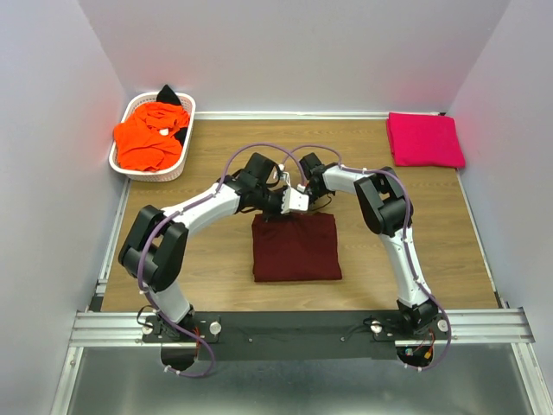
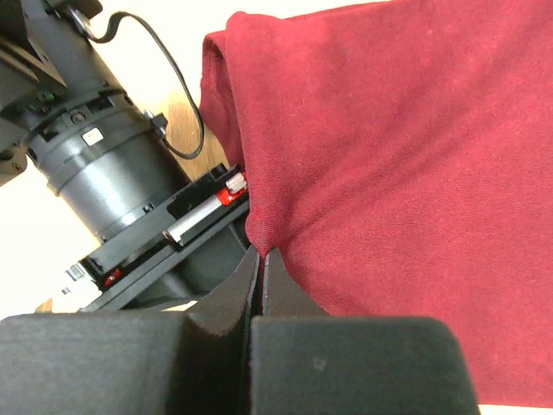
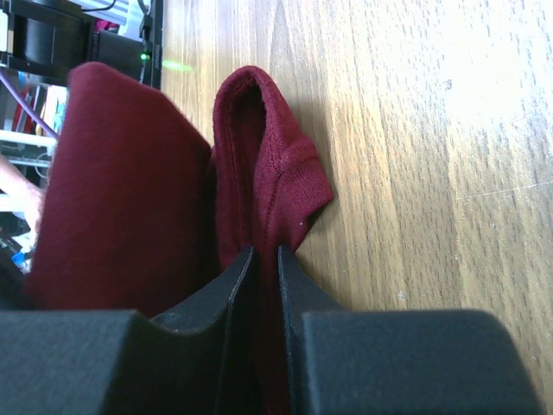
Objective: Fold and stack the t-shirts
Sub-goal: Fold the tshirt
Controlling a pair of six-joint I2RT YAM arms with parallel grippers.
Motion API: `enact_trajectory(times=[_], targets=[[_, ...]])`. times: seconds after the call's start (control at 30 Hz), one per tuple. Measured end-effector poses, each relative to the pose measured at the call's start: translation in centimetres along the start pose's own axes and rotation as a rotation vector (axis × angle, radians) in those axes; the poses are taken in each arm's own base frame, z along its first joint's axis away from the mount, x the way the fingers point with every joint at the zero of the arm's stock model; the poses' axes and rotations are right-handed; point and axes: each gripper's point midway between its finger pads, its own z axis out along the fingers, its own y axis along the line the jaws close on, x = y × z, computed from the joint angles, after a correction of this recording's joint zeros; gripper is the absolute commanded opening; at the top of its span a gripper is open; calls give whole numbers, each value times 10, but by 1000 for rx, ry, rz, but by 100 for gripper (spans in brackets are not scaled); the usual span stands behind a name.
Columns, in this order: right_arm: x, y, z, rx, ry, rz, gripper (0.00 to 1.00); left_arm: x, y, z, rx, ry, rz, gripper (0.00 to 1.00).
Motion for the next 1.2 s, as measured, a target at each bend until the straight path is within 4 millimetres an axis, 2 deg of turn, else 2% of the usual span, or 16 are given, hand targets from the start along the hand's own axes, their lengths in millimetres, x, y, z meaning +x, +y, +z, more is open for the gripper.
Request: enact_trajectory(times=[0.1,0.2,0.37,0.57,0.87,0.97,1.03,1.13,1.17,1.2], targets=[[0,0,0,1,0,0,29,7,-2,2,-2,5,3,3],[0,2,0,-2,3,17,36,13,-7,5,3,10,3,18],[-2,7,1,17,27,59,48,12,-11,2,0,7,16,34],[-28,-1,-4,147,43,-6,64,2,-16,-4,4,-1,55,52],[-61,-21,-28,376,34,-102,77,-14,-36,-20,29,-19,55,55],[-73,-28,-47,445,7,-109,82,-18,-41,-29,39,-42,7,55],[-81,-29,-68,487,-26,-104,83,-15,-42,-34,45,-51,-44,57],[-95,-19,-105,535,-88,-115,81,-3,-33,-48,15,-63,-149,57],[-101,-11,-125,556,-121,-125,79,5,-25,-56,-11,-69,-200,58],[-104,-4,-137,569,-141,-130,78,9,-22,-60,-25,-69,-226,62]])
